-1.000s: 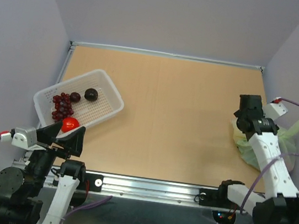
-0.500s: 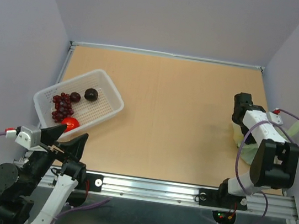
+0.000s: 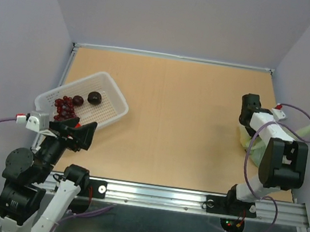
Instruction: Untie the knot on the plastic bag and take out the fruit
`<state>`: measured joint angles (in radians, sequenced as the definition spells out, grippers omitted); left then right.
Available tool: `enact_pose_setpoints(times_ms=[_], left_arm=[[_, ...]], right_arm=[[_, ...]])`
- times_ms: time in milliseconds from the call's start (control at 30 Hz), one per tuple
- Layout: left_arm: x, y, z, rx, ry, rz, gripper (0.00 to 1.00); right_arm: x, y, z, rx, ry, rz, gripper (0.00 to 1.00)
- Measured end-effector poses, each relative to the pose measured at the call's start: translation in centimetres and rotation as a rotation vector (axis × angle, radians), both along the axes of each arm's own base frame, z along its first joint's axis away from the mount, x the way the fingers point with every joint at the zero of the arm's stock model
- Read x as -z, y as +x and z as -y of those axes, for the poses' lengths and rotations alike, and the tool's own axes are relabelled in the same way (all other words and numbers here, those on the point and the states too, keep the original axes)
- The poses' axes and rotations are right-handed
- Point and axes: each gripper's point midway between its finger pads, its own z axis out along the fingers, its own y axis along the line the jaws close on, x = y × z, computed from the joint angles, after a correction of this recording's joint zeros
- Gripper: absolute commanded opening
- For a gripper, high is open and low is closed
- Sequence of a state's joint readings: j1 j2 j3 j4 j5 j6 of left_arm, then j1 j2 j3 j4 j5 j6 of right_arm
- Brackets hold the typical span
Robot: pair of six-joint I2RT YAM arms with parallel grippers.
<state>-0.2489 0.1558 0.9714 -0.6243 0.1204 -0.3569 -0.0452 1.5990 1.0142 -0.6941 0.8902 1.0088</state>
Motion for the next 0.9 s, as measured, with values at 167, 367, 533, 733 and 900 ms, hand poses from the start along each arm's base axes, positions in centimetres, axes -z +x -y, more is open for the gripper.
enact_pose_setpoints(times_ms=[167, 367, 533, 733, 900], left_arm=[[0.8, 2.6, 1.0, 0.005, -0.060, -0.076, 0.84], [4.0, 5.6, 2.8, 0.044, -0.115, -0.203, 0.84], [7.0, 7.7, 4.5, 0.088, -0.132, -0.333, 0.84], [8.4, 8.8, 5.4, 0.110, -0.148, -0.390, 0.84], [9.0, 9.8, 6.0, 0.122, -0.166, -0.419, 0.84]], right_arm=[[-1.7, 3.9, -5.8, -0.320, 0.103, 0.053, 0.00], [-1.2, 5.5, -21.2, -0.830, 0.229, 0.040, 0.00], [-0.4, 3.1, -35.4, -1.194, 0.318, 0.024, 0.01], [-0.2, -0.3, -44.8, -1.420, 0.406, 0.035, 0.19], [-1.7, -0.3, -45.8, -1.486, 0.419, 0.048, 0.73]])
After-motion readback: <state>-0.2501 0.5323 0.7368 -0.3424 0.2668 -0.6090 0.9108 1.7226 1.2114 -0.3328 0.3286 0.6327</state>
